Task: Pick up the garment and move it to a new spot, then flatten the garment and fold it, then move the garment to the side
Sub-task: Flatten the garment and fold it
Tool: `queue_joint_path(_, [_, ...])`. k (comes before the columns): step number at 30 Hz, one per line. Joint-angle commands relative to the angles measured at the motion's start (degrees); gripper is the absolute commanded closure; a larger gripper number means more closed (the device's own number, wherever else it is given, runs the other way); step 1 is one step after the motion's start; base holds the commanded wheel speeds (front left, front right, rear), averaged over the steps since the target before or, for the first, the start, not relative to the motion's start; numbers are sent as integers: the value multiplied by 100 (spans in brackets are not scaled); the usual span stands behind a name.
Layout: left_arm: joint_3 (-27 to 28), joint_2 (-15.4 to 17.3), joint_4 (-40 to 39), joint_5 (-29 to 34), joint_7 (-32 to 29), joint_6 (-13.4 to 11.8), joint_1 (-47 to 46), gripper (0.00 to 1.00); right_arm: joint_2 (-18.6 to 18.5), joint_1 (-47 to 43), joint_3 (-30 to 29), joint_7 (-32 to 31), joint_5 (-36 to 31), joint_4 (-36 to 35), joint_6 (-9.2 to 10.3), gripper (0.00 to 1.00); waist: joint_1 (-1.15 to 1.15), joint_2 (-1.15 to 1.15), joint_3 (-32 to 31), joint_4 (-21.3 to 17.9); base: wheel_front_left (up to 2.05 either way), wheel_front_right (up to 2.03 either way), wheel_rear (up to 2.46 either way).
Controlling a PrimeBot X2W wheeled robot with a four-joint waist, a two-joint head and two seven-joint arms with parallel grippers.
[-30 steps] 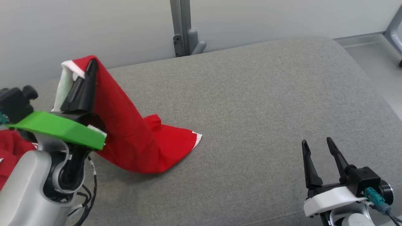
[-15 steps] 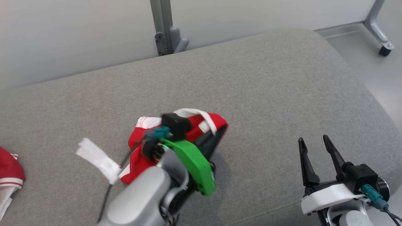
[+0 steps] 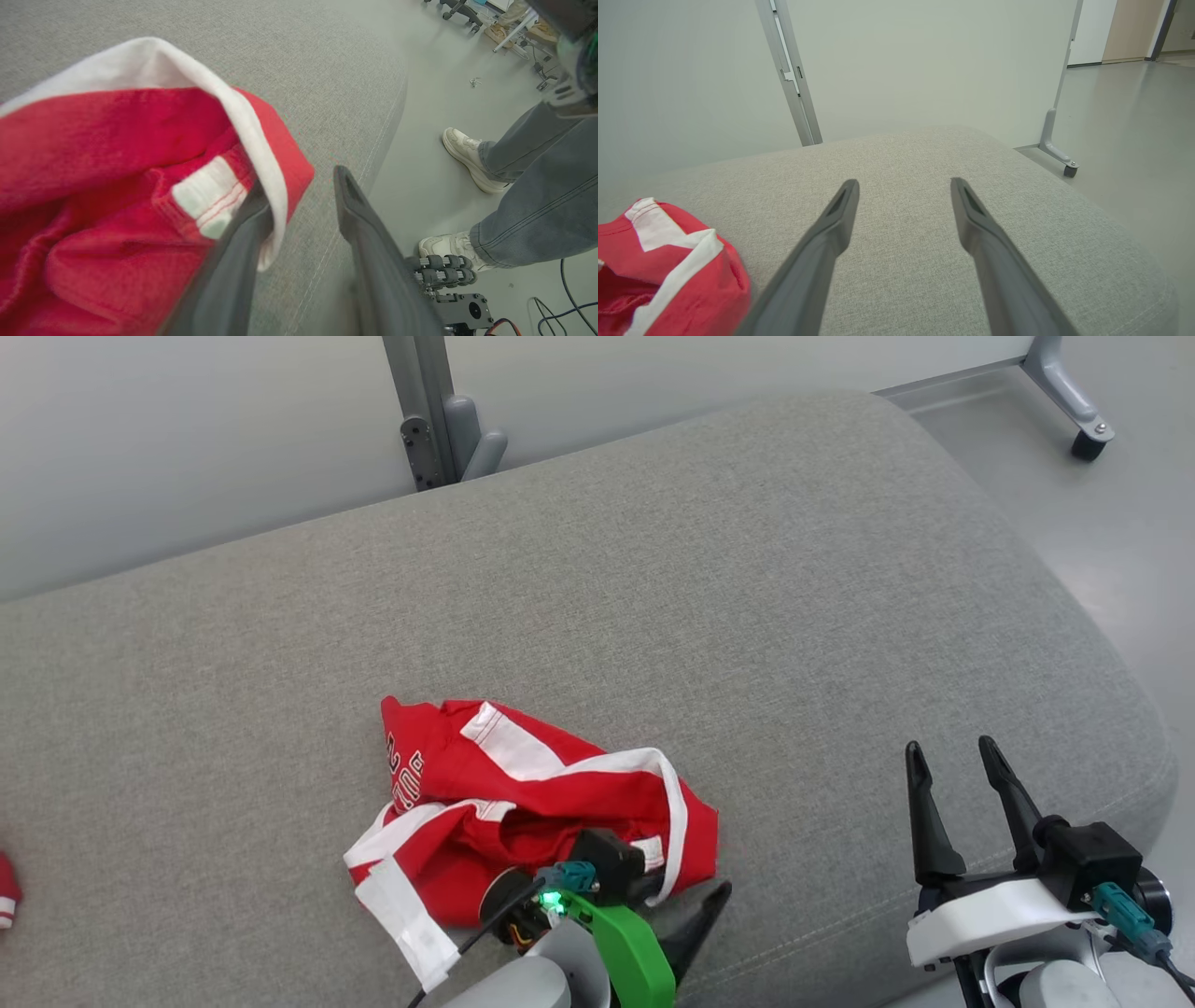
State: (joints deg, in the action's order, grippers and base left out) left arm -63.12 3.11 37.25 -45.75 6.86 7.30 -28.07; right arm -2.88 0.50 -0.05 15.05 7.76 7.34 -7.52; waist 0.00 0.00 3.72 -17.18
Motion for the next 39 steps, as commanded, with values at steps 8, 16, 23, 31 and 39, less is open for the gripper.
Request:
queue_joint_path(8, [-541,428,-749,-712,116,23,333,0,-4,1,-24,19,44,-10,6,0,0,0,-27,266,0,0,0])
queue_joint_path(16, [583,1414,-1551,-1188,673,-875,819,0,-5,-142,-55,20,-22,-27,6,0,0,0,-135,317,0,0,0])
queue_joint_path(23, [1016,2236,-2052,-1512,414,-1474,1223,0,-4,-182,-86,19,-64,-50,6,0,0,0,-149,394,0,0,0])
queue_joint_path(31, [1616,2529,-1819,-2555,-385,-1620,1181,0,-5,-11,85,19,-121,-3,6,0,0,0,-9,411,0,0,0])
queue_joint_path(39, [1779,2276,-1279,-3197,-918,-877,989,0,-5,43,164,19,-70,17,6,0,0,0,80,193,0,0,0])
